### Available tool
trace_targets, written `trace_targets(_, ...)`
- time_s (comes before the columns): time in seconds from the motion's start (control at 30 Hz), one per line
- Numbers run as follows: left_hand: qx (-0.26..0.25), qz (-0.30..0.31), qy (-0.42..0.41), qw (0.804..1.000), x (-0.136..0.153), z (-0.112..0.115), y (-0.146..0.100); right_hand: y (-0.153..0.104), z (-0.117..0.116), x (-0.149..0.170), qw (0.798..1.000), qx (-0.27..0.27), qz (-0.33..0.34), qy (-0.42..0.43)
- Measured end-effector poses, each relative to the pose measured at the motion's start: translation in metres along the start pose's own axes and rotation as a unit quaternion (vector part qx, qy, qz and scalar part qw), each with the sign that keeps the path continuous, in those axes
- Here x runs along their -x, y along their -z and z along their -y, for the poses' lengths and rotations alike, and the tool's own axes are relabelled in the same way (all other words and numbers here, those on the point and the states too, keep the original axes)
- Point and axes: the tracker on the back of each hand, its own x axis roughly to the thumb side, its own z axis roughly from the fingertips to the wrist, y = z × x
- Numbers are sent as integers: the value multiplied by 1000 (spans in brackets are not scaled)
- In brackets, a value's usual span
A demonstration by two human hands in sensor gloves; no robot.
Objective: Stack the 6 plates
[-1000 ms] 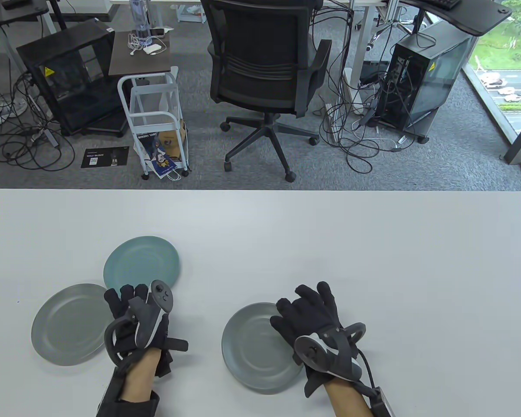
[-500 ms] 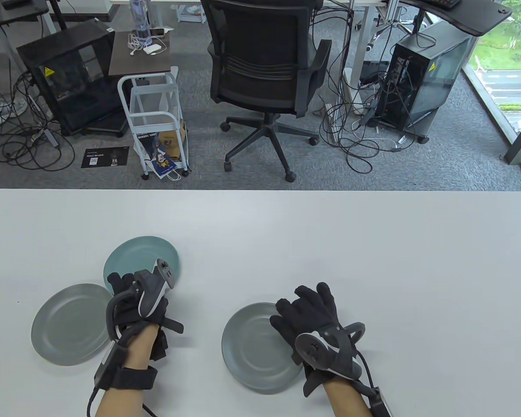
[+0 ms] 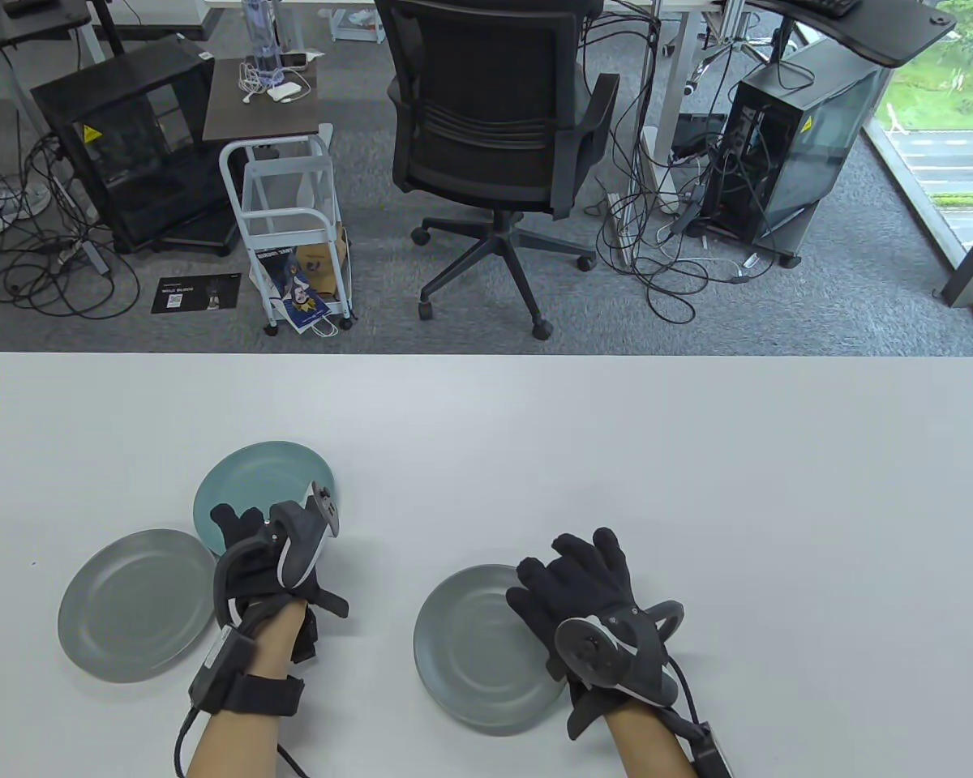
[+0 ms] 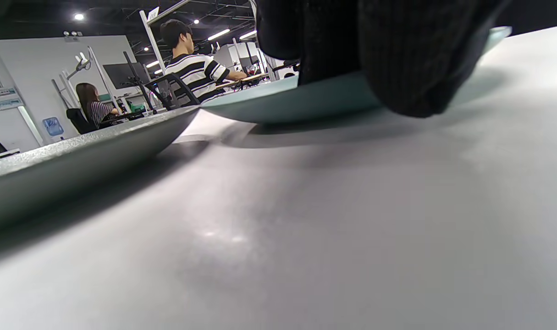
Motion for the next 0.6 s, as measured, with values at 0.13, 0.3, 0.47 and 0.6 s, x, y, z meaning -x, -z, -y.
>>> trace_targets(0.13,-24,3,5,1000,-3,-1,-2,0,0,1,1000,-1,-1,0)
trace_targets(0.3,-112,1,-19,994,-3,-4,-13,0,0,3,1000,0,-4,0)
trace_targets(0.47,-182,22,-43,982,1,-18,-33,0,-2,4,1000,-5,-6,-4)
trace_targets(0.6,-211,47,-50,975,4,-28,-53,-1,-4,8,1000,-9,-13,-7)
